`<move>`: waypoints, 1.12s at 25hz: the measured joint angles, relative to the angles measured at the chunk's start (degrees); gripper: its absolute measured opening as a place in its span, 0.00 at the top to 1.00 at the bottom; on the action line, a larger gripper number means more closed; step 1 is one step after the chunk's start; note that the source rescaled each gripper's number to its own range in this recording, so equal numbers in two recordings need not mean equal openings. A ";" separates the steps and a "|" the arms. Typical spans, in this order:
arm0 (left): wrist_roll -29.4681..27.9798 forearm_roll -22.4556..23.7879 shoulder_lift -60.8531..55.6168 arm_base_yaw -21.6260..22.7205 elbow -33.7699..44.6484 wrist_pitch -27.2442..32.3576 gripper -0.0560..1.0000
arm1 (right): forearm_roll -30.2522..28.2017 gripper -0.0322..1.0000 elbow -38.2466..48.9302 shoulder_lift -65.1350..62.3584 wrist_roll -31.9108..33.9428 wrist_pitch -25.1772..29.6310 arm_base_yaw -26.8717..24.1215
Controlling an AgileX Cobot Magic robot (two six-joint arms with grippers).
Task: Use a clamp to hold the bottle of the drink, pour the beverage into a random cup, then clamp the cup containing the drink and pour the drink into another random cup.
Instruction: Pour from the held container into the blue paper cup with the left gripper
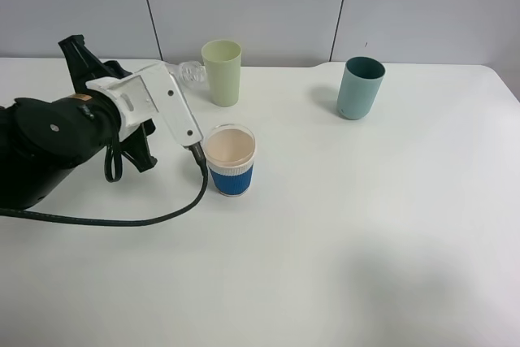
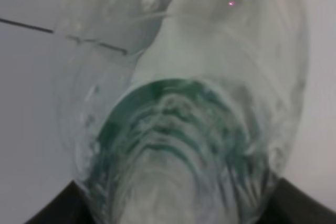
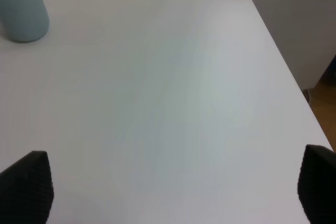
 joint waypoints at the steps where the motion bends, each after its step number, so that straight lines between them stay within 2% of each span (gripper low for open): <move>1: 0.77 0.00 0.38 -0.16 -0.20 -0.21 0.94 | 0.00 0.20 0.00 0.00 0.00 0.00 0.00; 10: 9.44 -0.68 4.20 -3.35 -0.36 -3.42 0.94 | 0.00 0.20 0.00 0.00 0.00 0.00 0.00; 16: 10.25 1.25 5.93 -3.35 -0.36 -6.86 0.94 | 0.00 0.20 0.00 0.00 0.00 0.00 0.00; 22: 11.35 2.17 6.06 -3.35 -0.36 -8.47 0.94 | 0.00 0.20 0.00 0.00 0.00 0.00 0.00; 28: 11.94 5.03 6.06 -3.35 -0.36 -9.27 0.94 | 0.00 0.20 0.00 0.00 0.00 0.00 0.00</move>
